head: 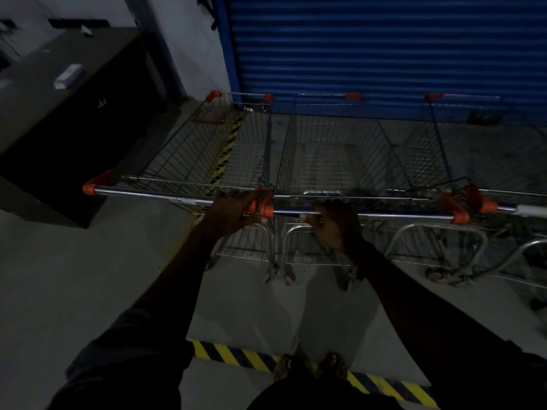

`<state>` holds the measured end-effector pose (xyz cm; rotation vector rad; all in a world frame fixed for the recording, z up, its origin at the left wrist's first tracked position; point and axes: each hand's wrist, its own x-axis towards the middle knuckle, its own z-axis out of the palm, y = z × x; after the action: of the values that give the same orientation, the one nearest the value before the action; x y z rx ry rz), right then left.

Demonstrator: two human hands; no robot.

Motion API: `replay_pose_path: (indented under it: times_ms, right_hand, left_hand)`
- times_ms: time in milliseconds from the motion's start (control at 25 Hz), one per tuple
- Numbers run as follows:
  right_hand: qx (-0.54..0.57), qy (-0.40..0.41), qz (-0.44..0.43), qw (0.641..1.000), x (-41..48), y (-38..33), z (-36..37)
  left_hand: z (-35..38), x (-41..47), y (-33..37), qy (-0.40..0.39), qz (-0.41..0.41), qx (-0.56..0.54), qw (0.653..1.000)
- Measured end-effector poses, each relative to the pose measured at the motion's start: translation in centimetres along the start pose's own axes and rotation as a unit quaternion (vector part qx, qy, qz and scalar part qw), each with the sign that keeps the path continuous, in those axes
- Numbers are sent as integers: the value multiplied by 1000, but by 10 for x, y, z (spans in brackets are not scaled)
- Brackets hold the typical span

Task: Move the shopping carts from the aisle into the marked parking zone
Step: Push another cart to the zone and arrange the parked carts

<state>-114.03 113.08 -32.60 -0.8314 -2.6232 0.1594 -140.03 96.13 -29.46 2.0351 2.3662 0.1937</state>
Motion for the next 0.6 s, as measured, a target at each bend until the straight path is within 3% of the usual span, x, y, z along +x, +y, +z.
replay_pose_path:
  times_ms: [280,600]
  right_hand:
    - [-3,-16,2,1000,8,15,4]
    - [1,48,-16,999,7,17,4]
  left_hand:
    - [2,2,10,42,19,22,999]
    - [4,1,14,90,27,23,995]
